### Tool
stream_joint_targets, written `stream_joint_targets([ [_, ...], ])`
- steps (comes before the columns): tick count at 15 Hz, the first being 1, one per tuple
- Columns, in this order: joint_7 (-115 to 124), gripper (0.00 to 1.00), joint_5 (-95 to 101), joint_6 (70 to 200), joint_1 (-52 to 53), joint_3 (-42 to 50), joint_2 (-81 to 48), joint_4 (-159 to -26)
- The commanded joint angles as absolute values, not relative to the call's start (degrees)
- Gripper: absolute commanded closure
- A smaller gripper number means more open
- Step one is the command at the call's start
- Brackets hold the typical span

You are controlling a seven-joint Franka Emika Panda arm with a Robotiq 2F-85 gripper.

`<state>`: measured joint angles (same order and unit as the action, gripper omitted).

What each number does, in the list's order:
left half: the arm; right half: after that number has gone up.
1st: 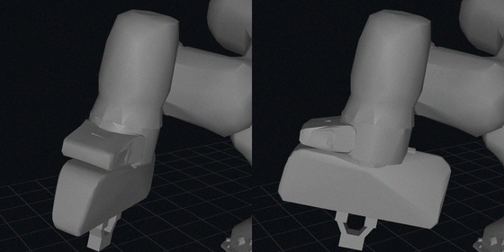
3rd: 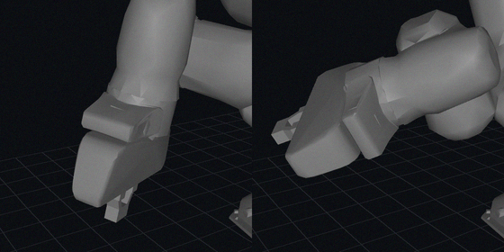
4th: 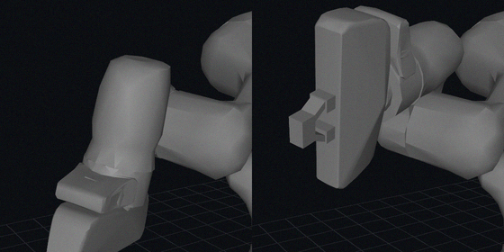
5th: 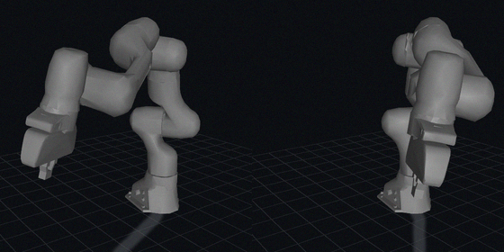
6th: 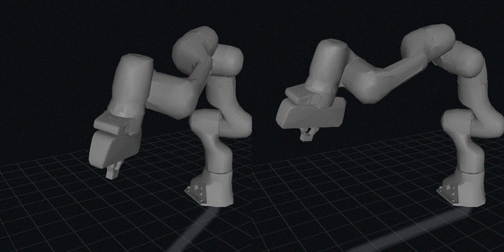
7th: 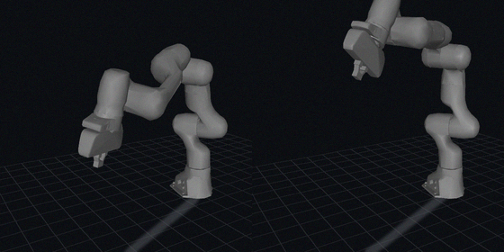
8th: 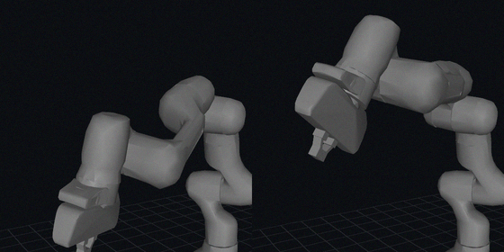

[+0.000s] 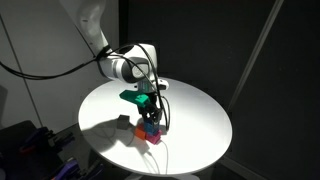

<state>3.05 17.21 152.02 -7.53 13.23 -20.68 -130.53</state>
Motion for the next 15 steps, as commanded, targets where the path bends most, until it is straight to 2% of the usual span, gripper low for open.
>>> stream_joint_targets([
  [1, 2.7, 0.67, 16.3, 150.4, -7.1, 13.2, -21.8, -128.7],
  [4, 2.8, 0.67, 16.4, 150.3, -7.0, 13.3, -22.3, -128.5],
  [5, 2.8, 0.39, 16.4, 150.3, -7.0, 13.3, -22.5, -128.4],
  [6, 2.9, 0.16, 16.5, 150.3, -6.9, 13.4, -22.6, -128.3],
  [8, 2.9, 0.12, 16.5, 150.4, -6.9, 13.5, -22.6, -128.3],
  [9, 2.9, 0.04, 16.5, 150.4, -7.0, 13.5, -22.5, -128.4],
  [10, 2.9, 0.01, 16.4, 150.3, -7.0, 13.5, -22.3, -128.6],
  [15, 1.7, 0.00, 16.0, 150.8, -7.7, 13.3, -19.4, -130.9],
])
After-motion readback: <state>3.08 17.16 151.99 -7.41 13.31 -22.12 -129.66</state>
